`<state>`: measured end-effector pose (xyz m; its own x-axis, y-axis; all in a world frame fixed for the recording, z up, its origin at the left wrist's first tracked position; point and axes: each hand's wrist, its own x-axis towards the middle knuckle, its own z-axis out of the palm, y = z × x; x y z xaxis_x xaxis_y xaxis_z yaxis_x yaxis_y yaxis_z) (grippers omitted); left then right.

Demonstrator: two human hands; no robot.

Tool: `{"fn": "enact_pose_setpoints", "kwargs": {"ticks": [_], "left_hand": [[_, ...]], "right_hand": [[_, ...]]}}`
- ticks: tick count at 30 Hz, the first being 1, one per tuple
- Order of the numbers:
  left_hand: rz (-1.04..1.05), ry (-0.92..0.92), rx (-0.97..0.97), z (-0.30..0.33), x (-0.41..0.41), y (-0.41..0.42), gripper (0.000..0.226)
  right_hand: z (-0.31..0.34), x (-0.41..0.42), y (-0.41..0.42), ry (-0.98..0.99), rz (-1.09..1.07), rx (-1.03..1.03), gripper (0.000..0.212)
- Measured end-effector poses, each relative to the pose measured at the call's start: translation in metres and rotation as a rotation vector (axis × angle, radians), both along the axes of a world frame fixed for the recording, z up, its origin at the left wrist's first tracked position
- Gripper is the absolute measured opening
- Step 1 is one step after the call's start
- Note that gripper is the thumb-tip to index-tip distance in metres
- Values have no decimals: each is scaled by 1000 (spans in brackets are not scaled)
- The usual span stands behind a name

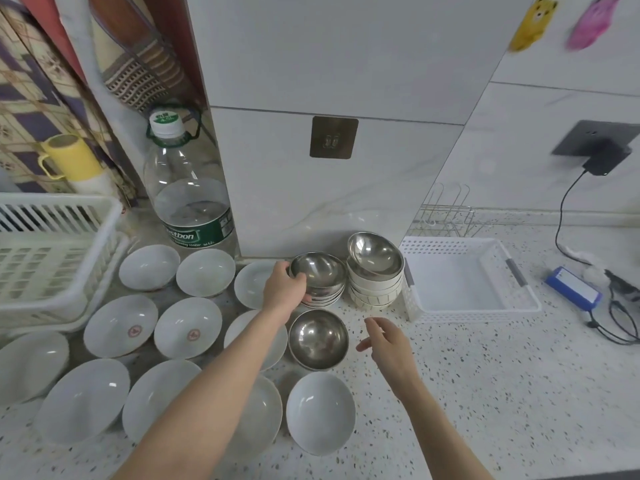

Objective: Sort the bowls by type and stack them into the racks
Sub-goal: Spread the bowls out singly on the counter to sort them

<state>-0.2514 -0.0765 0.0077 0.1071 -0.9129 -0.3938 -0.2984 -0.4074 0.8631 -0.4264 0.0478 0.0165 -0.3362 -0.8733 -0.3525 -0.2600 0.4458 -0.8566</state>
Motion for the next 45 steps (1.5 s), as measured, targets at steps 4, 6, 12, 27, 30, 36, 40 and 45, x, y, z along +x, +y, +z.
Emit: {"fn": "enact_pose_setpoints", "kwargs": {"ticks": [4,6,12,27,30,36,40,45], "left_hand": [[32,74,28,4,1,1,32],[68,153,47,10,5,2,30],[162,408,70,25,38,20,27],[386,613,113,2,111,87,31],[403,563,104,-1,113,93,33],[430,574,123,-1,111,101,27],[429,576,128,-2,110,101,29],[426,585,123,3,109,103,29]], "right_hand": [[-2,2,1,6,-6,21,20],[-1,2,1,13,-6,29,20],[7,10,-17,23,5,68,25],[-7,56,-101,149,-5,253,28],[-9,59,-104,263,-4,259,35],[-4,66,-104,207,-99,221,29],[1,68,-104,220,-79,195,33],[5,72,-104,246,-98,169,30]]}}
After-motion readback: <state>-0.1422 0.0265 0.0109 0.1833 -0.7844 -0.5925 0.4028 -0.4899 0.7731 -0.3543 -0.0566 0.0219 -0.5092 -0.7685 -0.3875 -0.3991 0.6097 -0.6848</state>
